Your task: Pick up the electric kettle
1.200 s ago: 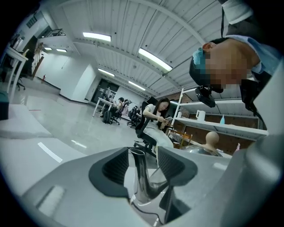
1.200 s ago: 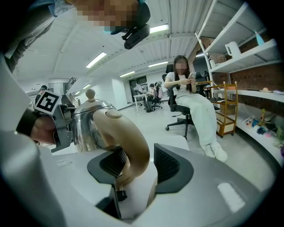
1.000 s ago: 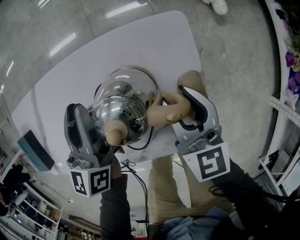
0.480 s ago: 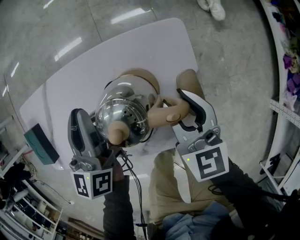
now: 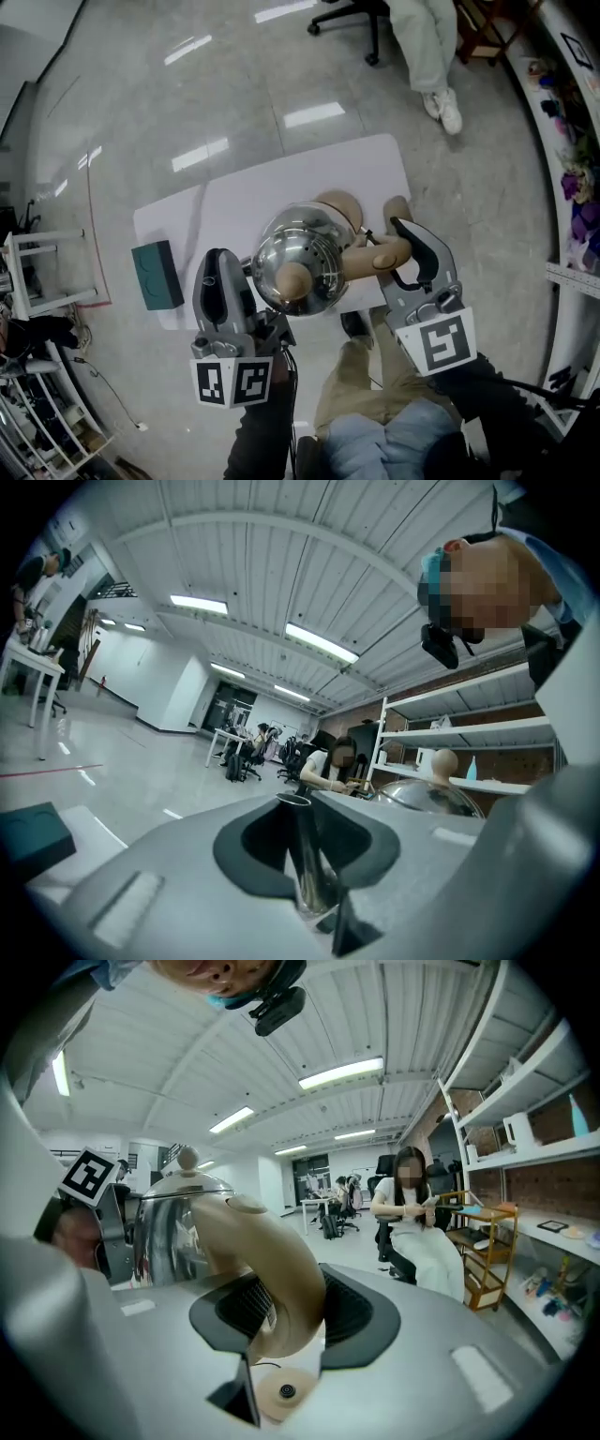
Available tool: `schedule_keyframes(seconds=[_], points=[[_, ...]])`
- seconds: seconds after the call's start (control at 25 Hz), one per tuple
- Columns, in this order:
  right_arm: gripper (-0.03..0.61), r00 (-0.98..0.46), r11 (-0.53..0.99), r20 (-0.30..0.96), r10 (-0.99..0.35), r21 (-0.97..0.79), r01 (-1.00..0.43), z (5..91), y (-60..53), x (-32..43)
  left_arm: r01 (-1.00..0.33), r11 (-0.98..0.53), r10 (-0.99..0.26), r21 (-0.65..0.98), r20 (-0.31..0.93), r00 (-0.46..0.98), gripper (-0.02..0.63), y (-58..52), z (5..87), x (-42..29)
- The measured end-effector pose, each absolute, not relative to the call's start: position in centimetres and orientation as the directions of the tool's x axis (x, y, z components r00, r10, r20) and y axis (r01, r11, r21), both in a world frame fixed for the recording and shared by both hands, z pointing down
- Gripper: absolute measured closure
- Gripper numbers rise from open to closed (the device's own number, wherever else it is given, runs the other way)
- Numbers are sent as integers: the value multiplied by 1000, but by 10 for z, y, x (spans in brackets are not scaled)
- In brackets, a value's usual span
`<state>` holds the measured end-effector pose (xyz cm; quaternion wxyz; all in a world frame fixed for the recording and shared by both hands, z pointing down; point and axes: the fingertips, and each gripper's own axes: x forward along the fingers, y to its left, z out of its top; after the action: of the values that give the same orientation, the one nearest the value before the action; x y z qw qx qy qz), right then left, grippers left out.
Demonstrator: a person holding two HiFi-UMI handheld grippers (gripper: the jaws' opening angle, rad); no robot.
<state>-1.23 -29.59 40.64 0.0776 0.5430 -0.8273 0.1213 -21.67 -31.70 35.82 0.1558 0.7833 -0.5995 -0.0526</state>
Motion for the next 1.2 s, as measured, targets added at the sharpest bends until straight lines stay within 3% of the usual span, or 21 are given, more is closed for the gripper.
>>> schedule_keyframes(seconds=[0.52,1.2], points=[[414,-415,421,213,-885,-20,-907,245,-235,-42,-911,-216,-973,351,0,231,571,-240,195,-254],[418,-395,401,147,-907,11,-916,217,-196,-43,-905,-246,-969,347,-79,233,572,-191,169,-258]])
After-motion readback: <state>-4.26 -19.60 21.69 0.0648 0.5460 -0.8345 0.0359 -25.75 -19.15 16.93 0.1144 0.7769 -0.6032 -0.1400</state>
